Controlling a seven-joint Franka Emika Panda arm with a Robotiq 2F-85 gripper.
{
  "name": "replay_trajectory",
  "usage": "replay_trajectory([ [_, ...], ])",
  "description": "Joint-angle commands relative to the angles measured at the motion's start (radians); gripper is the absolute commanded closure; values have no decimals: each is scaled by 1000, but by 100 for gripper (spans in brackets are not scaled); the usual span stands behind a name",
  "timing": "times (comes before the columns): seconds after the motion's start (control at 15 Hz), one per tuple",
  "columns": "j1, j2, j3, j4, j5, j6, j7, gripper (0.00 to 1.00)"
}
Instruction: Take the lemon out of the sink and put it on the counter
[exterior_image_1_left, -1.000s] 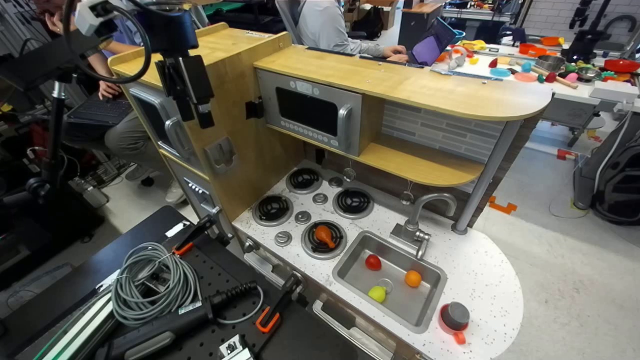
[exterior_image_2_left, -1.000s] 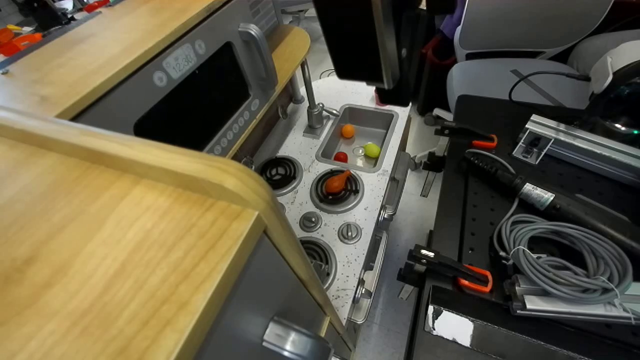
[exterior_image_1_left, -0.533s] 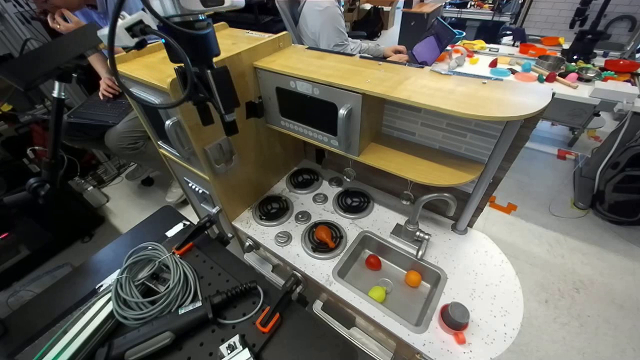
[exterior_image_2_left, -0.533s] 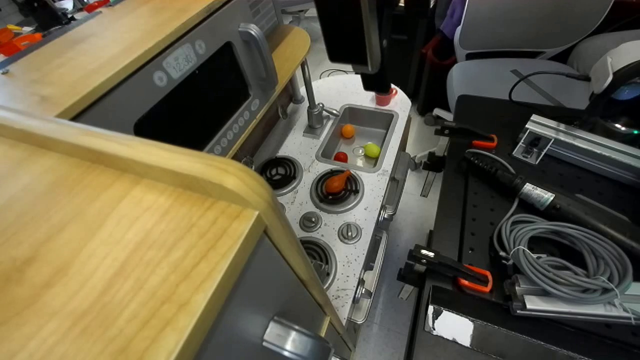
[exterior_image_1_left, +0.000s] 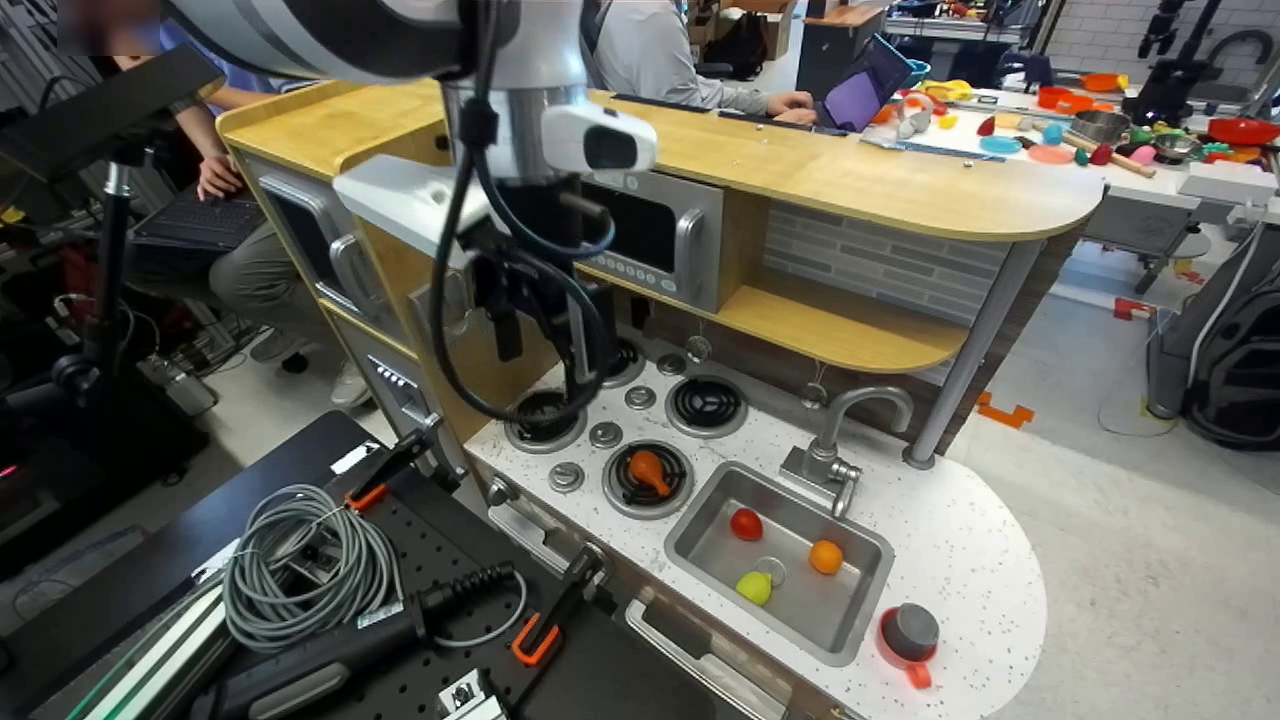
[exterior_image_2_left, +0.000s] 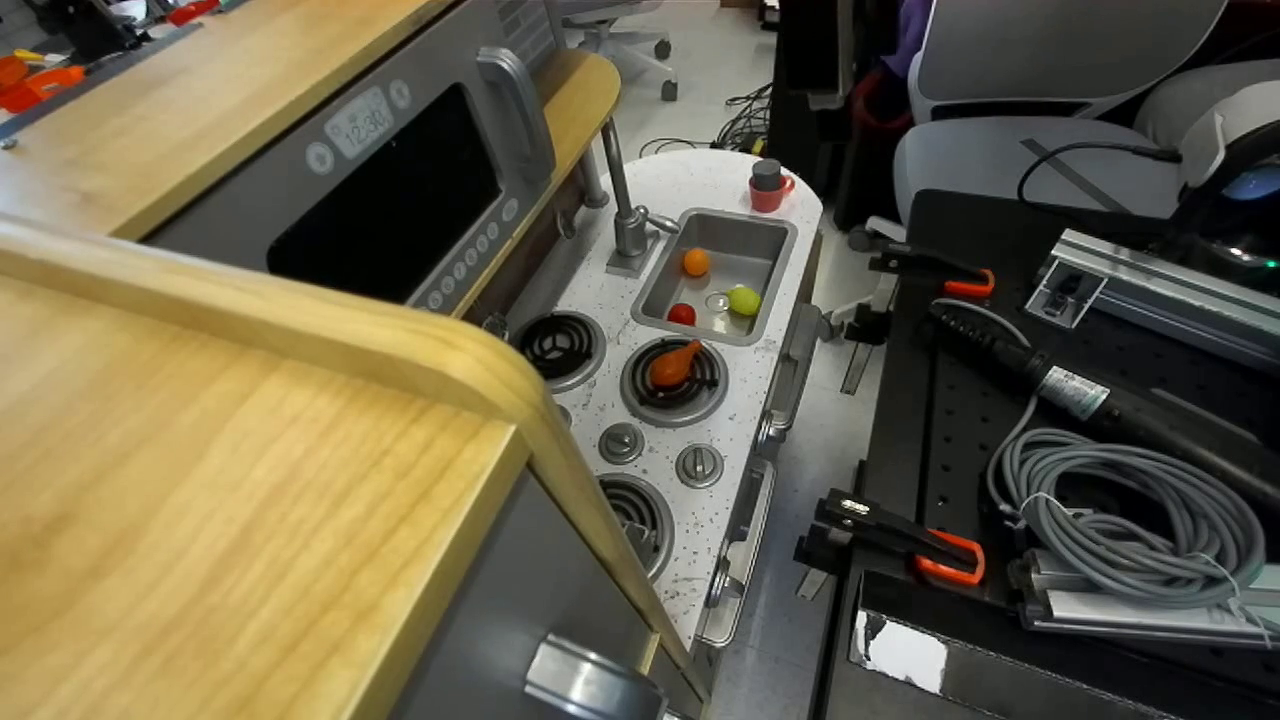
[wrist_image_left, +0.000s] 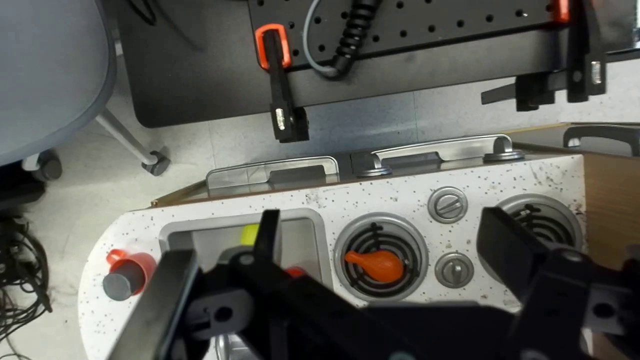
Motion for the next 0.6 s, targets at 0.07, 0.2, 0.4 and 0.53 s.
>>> replay_trajectory([
  [0.07, -57, 175, -86, 9, -13, 112, -148, 0],
  [0.2, -80, 259, -114, 15, -30, 173, -170, 0],
  [0.4, -98, 398, -148, 44, -62, 288, -158, 0],
  [0.53, -91, 490, -179, 73, -115, 365, -117, 0],
])
